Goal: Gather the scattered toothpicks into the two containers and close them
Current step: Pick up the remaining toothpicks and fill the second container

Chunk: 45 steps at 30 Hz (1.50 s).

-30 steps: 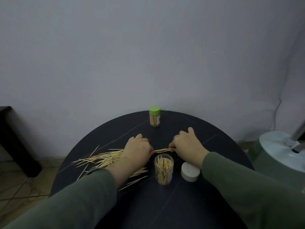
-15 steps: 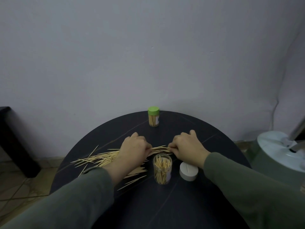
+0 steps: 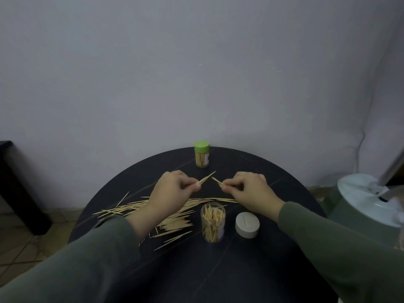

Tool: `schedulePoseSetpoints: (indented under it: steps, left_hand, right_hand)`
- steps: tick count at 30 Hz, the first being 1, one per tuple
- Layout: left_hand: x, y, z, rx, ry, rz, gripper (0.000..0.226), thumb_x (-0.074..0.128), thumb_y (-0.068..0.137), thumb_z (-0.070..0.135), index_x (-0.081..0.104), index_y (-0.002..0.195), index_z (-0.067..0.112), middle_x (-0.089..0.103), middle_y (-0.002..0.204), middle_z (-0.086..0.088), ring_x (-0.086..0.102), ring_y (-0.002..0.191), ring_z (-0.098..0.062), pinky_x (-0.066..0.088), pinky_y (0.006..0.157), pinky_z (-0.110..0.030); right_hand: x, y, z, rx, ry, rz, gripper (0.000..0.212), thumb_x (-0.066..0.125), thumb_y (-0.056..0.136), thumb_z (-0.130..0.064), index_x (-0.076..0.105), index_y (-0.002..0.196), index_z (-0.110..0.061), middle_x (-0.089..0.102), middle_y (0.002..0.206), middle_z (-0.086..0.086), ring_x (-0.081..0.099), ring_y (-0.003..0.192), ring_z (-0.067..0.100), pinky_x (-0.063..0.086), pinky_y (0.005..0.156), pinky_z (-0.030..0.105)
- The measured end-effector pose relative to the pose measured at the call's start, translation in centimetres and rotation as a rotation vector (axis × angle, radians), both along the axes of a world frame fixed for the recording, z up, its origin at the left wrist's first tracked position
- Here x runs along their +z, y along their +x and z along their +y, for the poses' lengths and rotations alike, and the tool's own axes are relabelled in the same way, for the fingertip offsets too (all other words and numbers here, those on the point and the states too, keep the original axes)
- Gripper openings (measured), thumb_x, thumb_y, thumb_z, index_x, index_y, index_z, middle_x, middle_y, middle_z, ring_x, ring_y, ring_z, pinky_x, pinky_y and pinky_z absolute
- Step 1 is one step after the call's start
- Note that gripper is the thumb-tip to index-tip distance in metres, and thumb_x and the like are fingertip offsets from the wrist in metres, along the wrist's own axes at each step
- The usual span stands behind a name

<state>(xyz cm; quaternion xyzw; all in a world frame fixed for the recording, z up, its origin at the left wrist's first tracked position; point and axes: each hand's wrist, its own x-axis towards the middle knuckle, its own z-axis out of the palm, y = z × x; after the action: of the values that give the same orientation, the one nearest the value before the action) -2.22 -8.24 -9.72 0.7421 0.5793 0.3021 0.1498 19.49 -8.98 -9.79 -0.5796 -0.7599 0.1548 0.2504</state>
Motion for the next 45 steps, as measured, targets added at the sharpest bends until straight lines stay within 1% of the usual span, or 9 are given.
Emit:
schedulePoseSetpoints:
  steps: [2, 6, 12, 17, 23, 28, 35, 40, 45]
  left_hand:
    - [0.5, 0.4, -0.6, -0.008, -0.056, -0.178, 0.019, 0.067, 0.088, 0.033, 0.075, 0.104, 0.026, 0.064, 0.094, 0.015, 0.058, 0.091, -0.004, 0.049, 0.083, -0.028]
    - [1.3, 1.2, -1.9, -0.033, -0.126, -0.438, 0.012, 0.065, 0.09, 0.029, 0.073, 0.099, 0.026, 0.067, 0.088, 0.01, 0.06, 0.083, -0.004, 0.046, 0.07, -0.021]
    - [1.4, 1.8, -3.5, -0.11, -0.213, -0.651, 0.014, 0.06, 0.094, 0.025, 0.072, 0.101, 0.027, 0.071, 0.091, 0.012, 0.062, 0.09, 0.0, 0.045, 0.074, -0.019]
    - [0.9, 1.9, -4.2, -0.141, -0.25, -0.748, 0.016, 0.058, 0.095, 0.025, 0.071, 0.104, 0.023, 0.071, 0.091, 0.014, 0.06, 0.08, 0.013, 0.042, 0.067, -0.014]
    - [-0.1, 1.9, -5.0, -0.181, -0.288, -0.784, 0.015, 0.061, 0.093, 0.018, 0.072, 0.102, 0.016, 0.074, 0.091, 0.006, 0.065, 0.084, 0.004, 0.046, 0.065, -0.006]
    - [-0.6, 1.0, -5.1, -0.194, -0.229, -0.641, 0.012, 0.069, 0.086, 0.021, 0.076, 0.095, 0.021, 0.074, 0.091, 0.007, 0.066, 0.088, -0.002, 0.051, 0.077, -0.018]
    - [-1.1, 0.2, -5.0, -0.202, -0.274, -0.532, 0.034, 0.072, 0.068, 0.045, 0.078, 0.094, 0.024, 0.066, 0.101, 0.008, 0.061, 0.096, -0.002, 0.048, 0.089, -0.028]
    - [-1.1, 0.0, -4.8, -0.217, -0.252, -0.473, 0.015, 0.073, 0.08, 0.034, 0.078, 0.093, 0.03, 0.068, 0.096, 0.014, 0.062, 0.092, 0.003, 0.05, 0.087, -0.029]
    - [-1.1, -0.2, -4.6, -0.241, -0.177, -0.401, 0.023, 0.067, 0.086, 0.037, 0.072, 0.108, 0.033, 0.067, 0.106, 0.014, 0.061, 0.102, 0.0, 0.052, 0.095, -0.037]
  right_hand:
    - [0.2, -0.2, -0.4, 0.028, -0.033, 0.232, 0.023, 0.064, 0.091, -0.033, 0.071, 0.112, -0.027, 0.063, 0.088, -0.011, 0.059, 0.091, 0.009, 0.044, 0.091, 0.035]
    - [1.0, -1.0, -1.5, 0.097, -0.093, 0.535, 0.014, 0.065, 0.09, -0.021, 0.071, 0.103, -0.024, 0.068, 0.088, -0.012, 0.062, 0.083, -0.007, 0.048, 0.07, 0.01]
    - [1.0, -1.7, -2.9, 0.161, -0.195, 0.749, 0.014, 0.062, 0.092, -0.014, 0.07, 0.1, -0.023, 0.07, 0.094, -0.005, 0.066, 0.087, 0.001, 0.051, 0.074, 0.014]
    - [0.7, -2.2, -3.4, 0.192, -0.197, 0.805, 0.015, 0.06, 0.093, -0.009, 0.069, 0.1, -0.017, 0.069, 0.092, -0.002, 0.065, 0.083, 0.0, 0.051, 0.075, 0.014]
    - [0.4, -2.0, -3.5, 0.226, -0.237, 0.711, 0.012, 0.065, 0.09, -0.012, 0.071, 0.1, -0.015, 0.072, 0.099, 0.007, 0.068, 0.096, 0.017, 0.056, 0.084, 0.026]
    - [0.4, -1.4, -3.6, 0.257, -0.178, 0.531, 0.009, 0.07, 0.086, -0.017, 0.073, 0.093, -0.021, 0.072, 0.09, 0.0, 0.067, 0.087, 0.009, 0.054, 0.08, 0.022]
    - [-0.3, -0.7, -3.3, 0.281, -0.198, 0.431, 0.006, 0.074, 0.083, -0.021, 0.072, 0.087, -0.025, 0.066, 0.095, -0.005, 0.062, 0.089, 0.006, 0.052, 0.084, 0.025]
    - [0.0, -0.5, -3.2, 0.276, -0.153, 0.304, 0.011, 0.073, 0.084, -0.029, 0.068, 0.091, -0.034, 0.064, 0.099, -0.011, 0.06, 0.095, 0.005, 0.051, 0.087, 0.028]
    - [0.6, 0.0, -3.4, 0.289, -0.199, 0.118, 0.049, 0.07, 0.065, -0.065, 0.055, 0.108, -0.048, 0.059, 0.104, -0.025, 0.053, 0.098, -0.003, 0.045, 0.095, 0.033]
